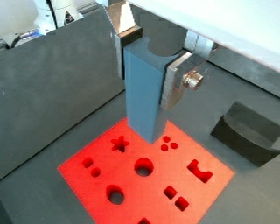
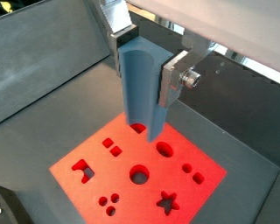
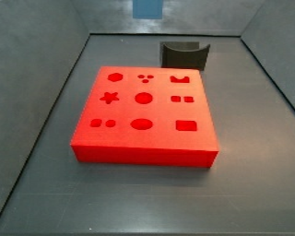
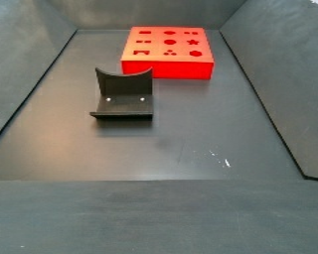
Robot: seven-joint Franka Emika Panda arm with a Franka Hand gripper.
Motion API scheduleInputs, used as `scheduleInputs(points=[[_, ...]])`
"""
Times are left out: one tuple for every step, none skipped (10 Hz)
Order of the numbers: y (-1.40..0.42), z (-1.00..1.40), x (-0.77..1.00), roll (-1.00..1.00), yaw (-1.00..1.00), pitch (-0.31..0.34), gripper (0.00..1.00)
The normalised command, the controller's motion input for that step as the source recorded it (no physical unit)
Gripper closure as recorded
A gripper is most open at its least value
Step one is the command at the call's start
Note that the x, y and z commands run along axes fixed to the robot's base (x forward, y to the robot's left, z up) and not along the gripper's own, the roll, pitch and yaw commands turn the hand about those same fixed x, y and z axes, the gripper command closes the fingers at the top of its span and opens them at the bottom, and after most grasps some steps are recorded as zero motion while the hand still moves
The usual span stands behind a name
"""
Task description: Insert the arch object.
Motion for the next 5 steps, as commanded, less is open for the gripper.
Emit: scheduleInputs(points=[[0.00,-0.09,0.00,0.00,0.00,-0.013,1.00],[0.03,-0.38,0.02,0.01,0.00,-0.033,1.00],[0.09,-0.81,0.27,0.07,0.00,-0.063,1.00],[0.08,-0.90,0.38,0.08,0.00,-0.077,1.00],[0.00,-0.84,0.55,0.06,-0.07,-0.123,1.00]])
